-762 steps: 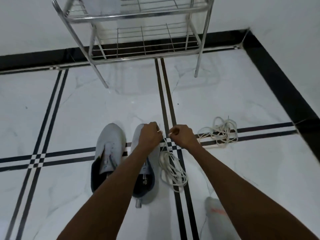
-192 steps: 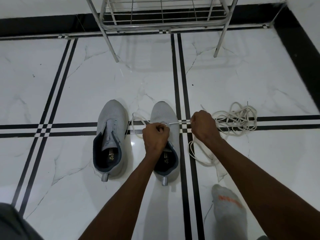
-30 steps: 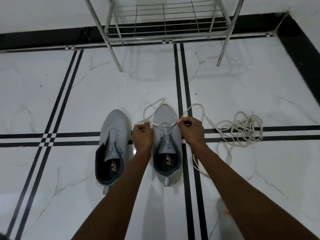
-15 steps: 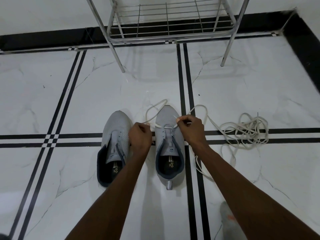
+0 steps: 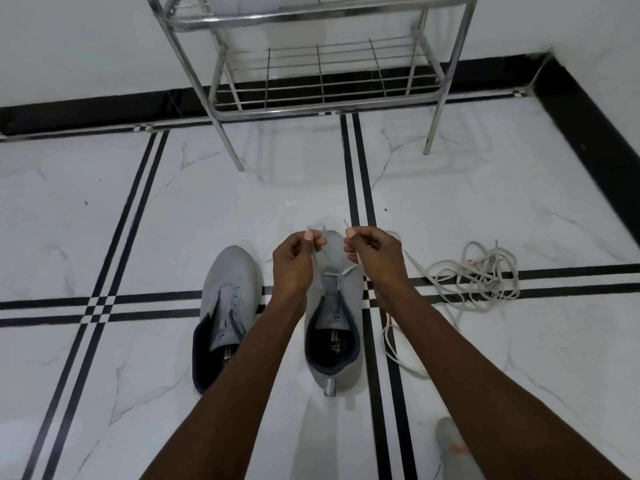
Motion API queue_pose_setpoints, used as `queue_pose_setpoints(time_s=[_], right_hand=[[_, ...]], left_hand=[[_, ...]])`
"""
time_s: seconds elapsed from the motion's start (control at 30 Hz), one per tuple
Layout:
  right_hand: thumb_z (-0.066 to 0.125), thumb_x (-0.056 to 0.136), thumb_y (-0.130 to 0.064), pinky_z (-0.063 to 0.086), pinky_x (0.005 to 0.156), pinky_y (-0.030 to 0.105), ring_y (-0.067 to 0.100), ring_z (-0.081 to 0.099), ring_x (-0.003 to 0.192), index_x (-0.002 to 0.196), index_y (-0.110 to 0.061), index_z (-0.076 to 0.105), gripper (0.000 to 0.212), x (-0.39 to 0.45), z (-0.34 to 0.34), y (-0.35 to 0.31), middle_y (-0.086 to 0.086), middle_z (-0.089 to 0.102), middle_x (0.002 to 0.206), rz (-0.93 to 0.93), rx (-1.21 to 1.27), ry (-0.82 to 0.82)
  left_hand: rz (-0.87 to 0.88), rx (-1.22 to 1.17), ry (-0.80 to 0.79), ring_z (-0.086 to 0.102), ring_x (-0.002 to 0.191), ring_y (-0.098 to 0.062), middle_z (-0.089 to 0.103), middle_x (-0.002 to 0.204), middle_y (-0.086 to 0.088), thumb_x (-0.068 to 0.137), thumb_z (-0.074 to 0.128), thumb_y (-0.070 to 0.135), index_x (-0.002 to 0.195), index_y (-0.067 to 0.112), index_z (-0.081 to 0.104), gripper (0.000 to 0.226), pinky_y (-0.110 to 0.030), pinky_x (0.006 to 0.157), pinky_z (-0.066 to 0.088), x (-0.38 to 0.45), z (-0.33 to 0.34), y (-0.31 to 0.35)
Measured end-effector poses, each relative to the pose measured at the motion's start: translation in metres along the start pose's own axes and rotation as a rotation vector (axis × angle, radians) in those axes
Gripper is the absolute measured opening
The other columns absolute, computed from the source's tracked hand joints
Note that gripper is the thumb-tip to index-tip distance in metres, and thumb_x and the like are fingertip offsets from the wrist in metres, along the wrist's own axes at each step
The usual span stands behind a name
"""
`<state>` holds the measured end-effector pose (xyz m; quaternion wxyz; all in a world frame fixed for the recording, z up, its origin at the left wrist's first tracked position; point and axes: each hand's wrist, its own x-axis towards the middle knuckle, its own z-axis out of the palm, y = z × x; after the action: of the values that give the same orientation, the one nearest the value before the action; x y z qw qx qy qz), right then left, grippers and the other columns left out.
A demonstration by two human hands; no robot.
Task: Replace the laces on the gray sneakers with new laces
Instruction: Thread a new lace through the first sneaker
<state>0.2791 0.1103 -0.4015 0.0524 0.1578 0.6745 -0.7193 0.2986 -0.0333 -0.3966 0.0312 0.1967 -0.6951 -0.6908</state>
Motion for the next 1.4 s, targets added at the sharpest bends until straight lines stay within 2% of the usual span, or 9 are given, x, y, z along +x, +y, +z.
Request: queue_pose_setpoints(time_s=[0.27, 0.43, 0.57, 0.63, 0.77, 0.97, 1.1, 1.23, 1.4], right_hand=[[0.070, 0.093, -0.023, 0.060, 0.087, 0.037, 0.021, 0.074, 0.092, 0.107, -0.010, 0.072, 0.019, 0.002, 0.026, -0.142, 0.008, 0.075, 0.100, -0.192, 0.173, -0.051], [0.071, 0.092, -0.029, 0.059, 0.089, 0.037, 0.019, 0.070, 0.101, 0.103, -0.016, 0.074, 0.017, -0.011, 0.039, -0.220, 0.001, 0.076, 0.099, -0.352, 0.174, -0.117], [0.072, 0.092, -0.024, 0.056, 0.092, 0.033, 0.015, 0.072, 0.099, 0.106, -0.012, 0.074, 0.018, -0.022, 0.043, -0.263, 0.004, 0.077, 0.098, -0.363, 0.219, -0.153], [0.072, 0.092, -0.023, 0.056, 0.093, 0.032, 0.013, 0.073, 0.096, 0.104, -0.013, 0.075, 0.017, -0.027, 0.044, -0.275, 0.003, 0.078, 0.096, -0.378, 0.206, -0.157], [0.071, 0.093, -0.027, 0.057, 0.091, 0.035, 0.012, 0.073, 0.092, 0.104, -0.016, 0.075, 0.016, -0.030, 0.046, -0.299, 0.000, 0.078, 0.097, -0.417, 0.182, -0.146], [0.072, 0.092, -0.025, 0.058, 0.092, 0.041, 0.022, 0.074, 0.096, 0.104, -0.013, 0.075, 0.017, -0.035, 0.055, -0.320, 0.007, 0.077, 0.097, -0.425, 0.272, -0.177], [0.070, 0.093, -0.021, 0.060, 0.081, 0.035, 0.023, 0.072, 0.092, 0.105, -0.010, 0.074, 0.018, -0.039, 0.061, -0.329, 0.012, 0.076, 0.100, -0.395, 0.384, -0.212], [0.070, 0.092, -0.022, 0.060, 0.081, 0.037, 0.021, 0.066, 0.084, 0.107, -0.011, 0.074, 0.018, -0.042, 0.064, -0.330, 0.010, 0.073, 0.092, -0.361, 0.449, -0.211], [0.070, 0.093, -0.021, 0.059, 0.088, 0.039, 0.020, 0.072, 0.102, 0.110, -0.011, 0.074, 0.020, -0.043, 0.062, -0.330, 0.008, 0.076, 0.105, -0.358, 0.431, -0.217]], left_hand=[[0.291, 0.030, -0.096, 0.072, 0.093, -0.012, 0.076, 0.092, -0.002, 0.106, 0.053, 0.027, 0.108, 0.013, 0.074, 0.026, -0.029, 0.091, 0.055, 0.015, 0.003, 0.148], [0.450, 0.004, -0.096, 0.071, 0.094, -0.013, 0.074, 0.089, 0.000, 0.106, 0.054, 0.027, 0.107, 0.015, 0.075, 0.025, -0.031, 0.090, 0.056, 0.014, 0.001, 0.217], [0.496, -0.015, -0.096, 0.072, 0.094, -0.012, 0.075, 0.090, 0.000, 0.105, 0.055, 0.026, 0.108, 0.016, 0.075, 0.022, -0.027, 0.085, 0.054, 0.010, 0.001, 0.258], [0.483, -0.031, -0.100, 0.072, 0.094, -0.011, 0.076, 0.093, 0.001, 0.105, 0.055, 0.023, 0.108, 0.015, 0.075, 0.021, -0.021, 0.081, 0.052, 0.006, 0.003, 0.270], [0.499, -0.067, -0.087, 0.073, 0.092, -0.012, 0.077, 0.093, -0.001, 0.105, 0.056, 0.025, 0.105, 0.018, 0.075, 0.020, -0.021, 0.079, 0.053, 0.002, 0.005, 0.295], [0.563, -0.074, -0.100, 0.075, 0.088, -0.019, 0.076, 0.089, -0.003, 0.104, 0.058, 0.030, 0.105, 0.019, 0.075, 0.020, -0.035, 0.081, 0.061, -0.004, 0.007, 0.320], [0.591, -0.105, -0.061, 0.075, 0.084, -0.023, 0.077, 0.089, -0.003, 0.103, 0.061, 0.026, 0.108, 0.021, 0.075, 0.015, -0.039, 0.078, 0.063, -0.005, 0.008, 0.331], [0.641, -0.048, -0.021, 0.075, 0.084, -0.012, 0.078, 0.092, 0.007, 0.100, 0.065, 0.027, 0.108, 0.024, 0.077, 0.014, -0.032, 0.074, 0.062, -0.009, 0.009, 0.336], [0.629, -0.069, 0.038, 0.073, 0.093, -0.005, 0.078, 0.097, 0.011, 0.095, 0.071, 0.028, 0.099, 0.036, 0.076, 0.011, -0.026, 0.078, 0.059, -0.008, 0.011, 0.336]])
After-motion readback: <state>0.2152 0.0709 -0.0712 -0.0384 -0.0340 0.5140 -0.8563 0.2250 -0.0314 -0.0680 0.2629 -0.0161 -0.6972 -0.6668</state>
